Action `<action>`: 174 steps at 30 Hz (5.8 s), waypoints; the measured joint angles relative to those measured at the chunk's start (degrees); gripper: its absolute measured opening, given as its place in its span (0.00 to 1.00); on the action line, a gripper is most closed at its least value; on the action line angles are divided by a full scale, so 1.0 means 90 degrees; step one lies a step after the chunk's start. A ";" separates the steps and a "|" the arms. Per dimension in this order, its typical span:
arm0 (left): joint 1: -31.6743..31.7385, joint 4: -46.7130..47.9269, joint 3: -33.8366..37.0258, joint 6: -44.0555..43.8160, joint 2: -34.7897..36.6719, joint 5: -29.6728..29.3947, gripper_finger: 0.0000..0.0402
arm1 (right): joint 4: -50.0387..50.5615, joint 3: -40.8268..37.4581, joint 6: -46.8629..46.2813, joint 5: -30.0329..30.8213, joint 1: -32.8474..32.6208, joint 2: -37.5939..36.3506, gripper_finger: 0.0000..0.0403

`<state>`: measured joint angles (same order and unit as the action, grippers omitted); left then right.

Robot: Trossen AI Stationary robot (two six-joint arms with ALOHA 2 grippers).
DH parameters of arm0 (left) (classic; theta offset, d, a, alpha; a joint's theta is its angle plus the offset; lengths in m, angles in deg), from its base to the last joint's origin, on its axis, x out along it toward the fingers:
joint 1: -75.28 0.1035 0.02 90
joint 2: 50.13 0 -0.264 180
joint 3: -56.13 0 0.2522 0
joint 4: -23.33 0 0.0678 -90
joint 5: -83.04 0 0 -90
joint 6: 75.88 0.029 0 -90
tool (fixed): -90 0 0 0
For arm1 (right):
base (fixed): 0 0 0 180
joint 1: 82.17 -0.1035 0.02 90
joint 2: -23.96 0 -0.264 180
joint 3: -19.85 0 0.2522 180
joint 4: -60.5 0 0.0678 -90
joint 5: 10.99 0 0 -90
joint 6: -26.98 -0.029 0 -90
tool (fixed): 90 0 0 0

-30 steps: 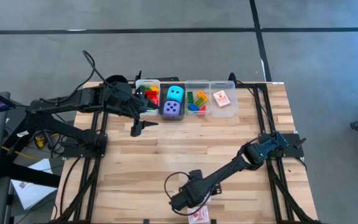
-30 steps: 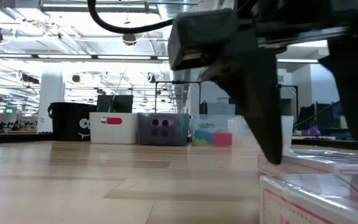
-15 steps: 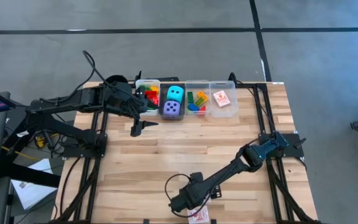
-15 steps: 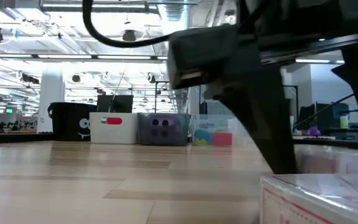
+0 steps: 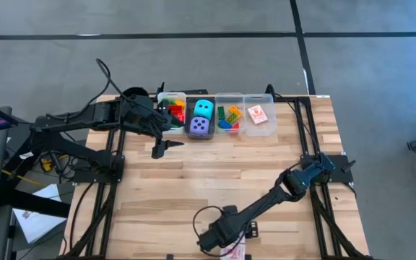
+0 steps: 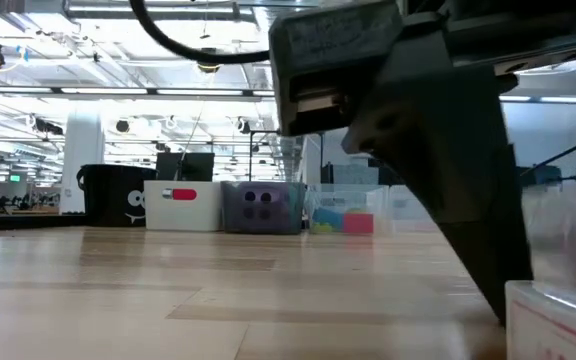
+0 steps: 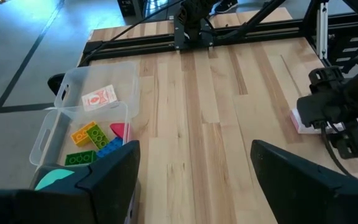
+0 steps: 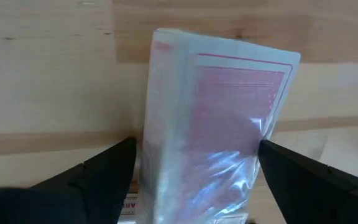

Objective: Pick & Place Toys
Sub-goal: Put the pink deck of cards into the right transparent bin, then put the red deck of cards into the right transparent bin

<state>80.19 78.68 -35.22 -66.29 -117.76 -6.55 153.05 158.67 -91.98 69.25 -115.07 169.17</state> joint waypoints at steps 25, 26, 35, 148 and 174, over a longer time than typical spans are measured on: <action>0.0000 0.0000 0.0001 0.0000 -0.0001 0.0001 0.74 | 0.1123 0.0968 0.0194 0.0629 0.0099 0.0042 0.15; 0.0000 -0.0003 0.0001 0.0000 0.0000 0.0000 0.74 | 0.1296 0.1086 0.0297 0.0804 0.0143 0.0011 0.15; -0.0002 -0.0070 0.0001 0.0000 -0.0005 0.0000 0.74 | 0.1264 0.0954 0.0478 0.2798 0.0696 -0.0771 0.15; 0.0261 -0.1962 0.2456 -0.4703 0.2875 -0.0226 0.74 | -0.7247 -0.8565 0.5837 0.5424 0.6516 -0.6898 0.68; -0.0634 -0.1887 0.2455 -0.4997 0.2353 -0.0133 0.74 | -0.8071 -0.8526 0.8742 0.4187 0.0877 -0.8055 0.68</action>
<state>74.48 61.69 -13.13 -111.27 -96.59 -7.75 80.41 81.93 -13.30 106.93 -107.18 96.67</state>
